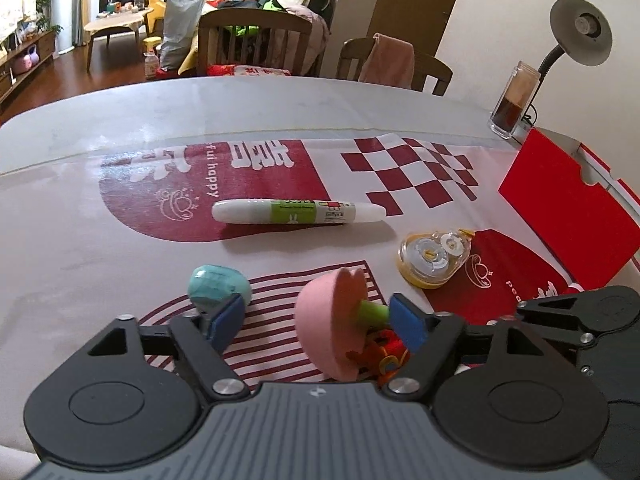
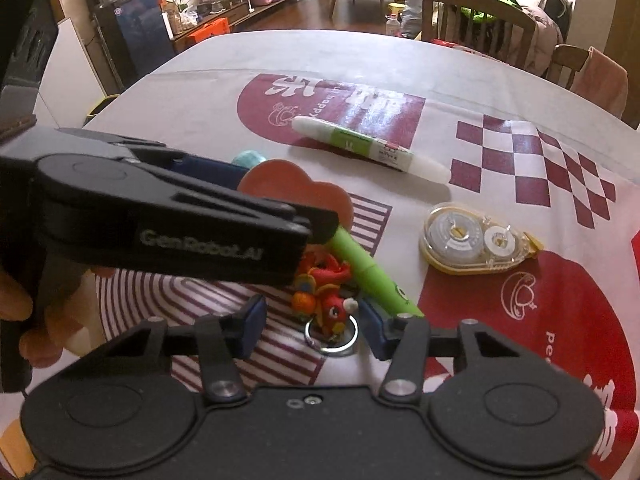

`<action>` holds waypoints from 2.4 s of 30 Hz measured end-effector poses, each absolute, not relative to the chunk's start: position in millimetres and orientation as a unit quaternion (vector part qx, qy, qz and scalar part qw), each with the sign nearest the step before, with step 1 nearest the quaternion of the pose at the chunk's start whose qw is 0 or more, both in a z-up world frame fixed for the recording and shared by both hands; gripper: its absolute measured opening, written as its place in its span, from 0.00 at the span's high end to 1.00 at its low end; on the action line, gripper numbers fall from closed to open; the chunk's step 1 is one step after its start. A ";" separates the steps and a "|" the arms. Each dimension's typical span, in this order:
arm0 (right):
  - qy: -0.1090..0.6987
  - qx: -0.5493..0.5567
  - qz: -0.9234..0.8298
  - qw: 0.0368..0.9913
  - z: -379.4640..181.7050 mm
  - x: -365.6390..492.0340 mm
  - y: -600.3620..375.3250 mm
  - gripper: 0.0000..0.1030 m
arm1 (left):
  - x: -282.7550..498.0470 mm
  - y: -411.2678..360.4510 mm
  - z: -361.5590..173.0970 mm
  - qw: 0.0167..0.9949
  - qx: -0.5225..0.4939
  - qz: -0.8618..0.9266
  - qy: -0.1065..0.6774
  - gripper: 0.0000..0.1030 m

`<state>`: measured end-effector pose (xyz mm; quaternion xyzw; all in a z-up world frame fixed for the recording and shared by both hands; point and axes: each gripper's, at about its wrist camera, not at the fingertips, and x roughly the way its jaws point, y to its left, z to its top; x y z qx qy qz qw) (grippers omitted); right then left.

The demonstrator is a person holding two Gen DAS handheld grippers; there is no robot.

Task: Organize rigid objects
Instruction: 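Grasp the pink heart dish with the left tool while the right tool grasps the red rooster keychain, then carry the pink heart and rooster keychain with both tools into the red shoebox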

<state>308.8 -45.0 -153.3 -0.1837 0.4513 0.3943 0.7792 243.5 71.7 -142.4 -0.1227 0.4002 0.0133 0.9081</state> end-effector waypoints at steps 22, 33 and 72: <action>0.425 -0.203 0.385 0.794 -157.7 304.1 -41.3 0.66 | 277.5 63.4 -154.3 0.893 -0.127 -0.015 0.431 0.70; 0.424 -0.172 0.391 0.799 -141.0 295.7 -57.7 0.66 | 260.4 73.9 -144.2 0.896 -0.142 0.005 0.421 0.80; 0.379 -0.061 0.327 0.864 -0.8 328.6 -213.4 0.66 | 227.9 -32.6 -9.2 0.922 -0.115 -0.053 0.366 0.80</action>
